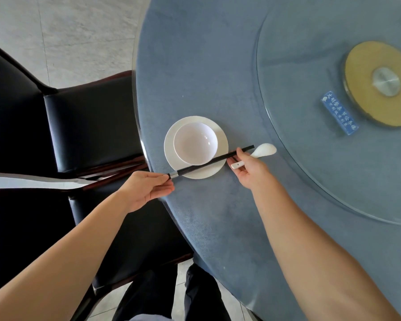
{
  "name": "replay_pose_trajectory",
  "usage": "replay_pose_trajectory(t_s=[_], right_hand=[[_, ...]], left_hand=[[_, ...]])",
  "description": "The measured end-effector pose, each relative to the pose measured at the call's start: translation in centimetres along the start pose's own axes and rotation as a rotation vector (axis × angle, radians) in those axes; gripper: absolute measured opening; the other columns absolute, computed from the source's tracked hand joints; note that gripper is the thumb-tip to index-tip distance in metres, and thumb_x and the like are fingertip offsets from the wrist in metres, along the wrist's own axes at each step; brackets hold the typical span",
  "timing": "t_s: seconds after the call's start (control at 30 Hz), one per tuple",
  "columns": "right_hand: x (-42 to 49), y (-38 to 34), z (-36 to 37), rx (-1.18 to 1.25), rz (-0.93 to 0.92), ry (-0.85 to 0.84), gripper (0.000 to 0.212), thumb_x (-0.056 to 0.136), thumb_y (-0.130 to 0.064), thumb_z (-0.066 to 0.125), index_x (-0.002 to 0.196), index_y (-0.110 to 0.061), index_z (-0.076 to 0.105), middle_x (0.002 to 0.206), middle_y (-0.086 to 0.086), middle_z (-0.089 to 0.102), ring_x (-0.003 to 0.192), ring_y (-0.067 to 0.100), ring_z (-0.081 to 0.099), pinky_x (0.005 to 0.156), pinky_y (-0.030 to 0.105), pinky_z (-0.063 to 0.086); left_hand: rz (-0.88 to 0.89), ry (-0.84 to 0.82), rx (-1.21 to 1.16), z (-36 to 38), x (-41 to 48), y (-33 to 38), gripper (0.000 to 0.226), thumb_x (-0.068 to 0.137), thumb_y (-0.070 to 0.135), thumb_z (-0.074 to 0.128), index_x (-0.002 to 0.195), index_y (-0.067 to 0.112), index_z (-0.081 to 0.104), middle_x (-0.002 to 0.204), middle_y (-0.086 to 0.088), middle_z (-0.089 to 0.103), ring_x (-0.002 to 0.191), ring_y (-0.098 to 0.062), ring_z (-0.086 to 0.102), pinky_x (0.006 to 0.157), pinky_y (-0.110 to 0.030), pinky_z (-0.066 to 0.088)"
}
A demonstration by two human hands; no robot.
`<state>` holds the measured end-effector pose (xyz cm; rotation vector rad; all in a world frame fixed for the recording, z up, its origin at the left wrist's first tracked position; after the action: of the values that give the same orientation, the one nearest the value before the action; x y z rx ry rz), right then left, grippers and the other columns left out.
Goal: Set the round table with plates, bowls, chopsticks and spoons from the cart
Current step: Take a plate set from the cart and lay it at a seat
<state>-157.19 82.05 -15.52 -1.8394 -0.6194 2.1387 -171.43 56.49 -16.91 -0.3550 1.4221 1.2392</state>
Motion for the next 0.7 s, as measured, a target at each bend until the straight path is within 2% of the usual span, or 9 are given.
replay_pose_trajectory(t_s=[0.23, 0.37, 0.43, 0.5, 0.53, 0.6, 0.67, 0.7], right_hand=[[0.1, 0.4, -0.2, 0.015, -0.002, -0.016, 0.019, 0.086, -0.004, 0.074, 0.101, -0.001, 0.063, 0.110, 0.016, 0.070, 0.092, 0.025, 0.072, 0.063, 0.034, 0.062], [-0.3, 0.3, -0.5, -0.008, -0.017, -0.076, 0.025, 0.089, -0.011, 0.073, 0.108, 0.001, 0.061, 0.109, 0.019, 0.071, 0.084, 0.025, 0.075, 0.065, 0.035, 0.062], [-0.7, 0.3, -1.1, -0.046, -0.029, -0.069, 0.030, 0.091, -0.018, 0.070, 0.111, 0.003, 0.061, 0.107, 0.019, 0.072, 0.086, 0.027, 0.075, 0.069, 0.036, 0.062], [-1.4, 0.4, -2.2, -0.088, -0.069, 0.011, 0.030, 0.094, -0.024, 0.068, 0.103, 0.004, 0.062, 0.101, 0.019, 0.071, 0.077, 0.027, 0.074, 0.075, 0.037, 0.062], [-1.8, 0.4, -2.9, -0.103, -0.115, 0.074, 0.030, 0.095, -0.026, 0.066, 0.097, 0.004, 0.062, 0.096, 0.018, 0.071, 0.072, 0.027, 0.074, 0.074, 0.037, 0.062], [-3.2, 0.5, -3.9, -0.157, -0.272, 0.194, 0.033, 0.097, -0.029, 0.062, 0.088, 0.003, 0.062, 0.080, 0.017, 0.069, 0.058, 0.025, 0.069, 0.061, 0.034, 0.059], [-5.0, 0.5, -4.1, -0.442, -0.475, 0.266, 0.037, 0.099, -0.033, 0.056, 0.082, -0.002, 0.065, 0.062, 0.008, 0.065, 0.047, 0.021, 0.059, 0.052, 0.032, 0.050], [-5.9, 0.7, -3.6, -0.649, -0.576, 0.271, 0.039, 0.099, -0.035, 0.053, 0.077, -0.006, 0.065, 0.058, 0.002, 0.061, 0.050, 0.020, 0.055, 0.056, 0.030, 0.044]], left_hand=[[-0.018, -0.009, -0.033, -0.5, -0.3, 0.4, 0.019, 0.091, 0.003, 0.066, 0.107, -0.008, 0.067, 0.099, -0.024, 0.074, 0.093, -0.033, 0.073, 0.074, -0.033, 0.062], [0.014, 0.006, -0.089, -0.4, -0.8, 0.3, 0.022, 0.090, 0.005, 0.067, 0.109, -0.007, 0.066, 0.105, -0.026, 0.072, 0.094, -0.034, 0.073, 0.076, -0.034, 0.062], [0.017, 0.018, -0.127, -0.4, -1.2, 0.1, 0.029, 0.088, 0.016, 0.071, 0.109, -0.004, 0.066, 0.104, -0.024, 0.072, 0.095, -0.034, 0.073, 0.075, -0.034, 0.062], [0.004, 0.054, -0.159, -0.5, -1.7, -0.4, 0.039, 0.089, 0.033, 0.070, 0.106, -0.002, 0.064, 0.099, -0.022, 0.074, 0.094, -0.034, 0.073, 0.074, -0.035, 0.062], [0.004, 0.090, -0.162, -0.6, -2.0, -0.6, 0.042, 0.092, 0.039, 0.065, 0.106, -0.001, 0.063, 0.098, -0.020, 0.074, 0.093, -0.033, 0.073, 0.073, -0.036, 0.062], [0.048, 0.250, -0.127, -0.9, -2.6, -0.6, 0.040, 0.098, 0.041, 0.056, 0.109, 0.003, 0.061, 0.101, -0.016, 0.071, 0.092, -0.031, 0.073, 0.075, -0.038, 0.061], [0.171, 0.503, 0.011, -1.1, -3.7, 0.0, 0.033, 0.099, 0.038, 0.053, 0.110, 0.008, 0.062, 0.100, -0.011, 0.068, 0.086, -0.023, 0.071, 0.076, -0.037, 0.059], [0.259, 0.610, 0.106, -1.0, -4.3, 0.6, 0.030, 0.099, 0.037, 0.053, 0.108, 0.010, 0.063, 0.096, -0.009, 0.068, 0.081, -0.019, 0.069, 0.076, -0.038, 0.060]])
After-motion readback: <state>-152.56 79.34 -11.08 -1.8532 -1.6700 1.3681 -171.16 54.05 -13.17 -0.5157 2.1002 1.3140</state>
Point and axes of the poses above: each hand's wrist, its own x-axis towards the middle knuckle, its own z-axis out of the palm, y = z × x, the point moved 3 cm from there along x, towards the middle knuckle
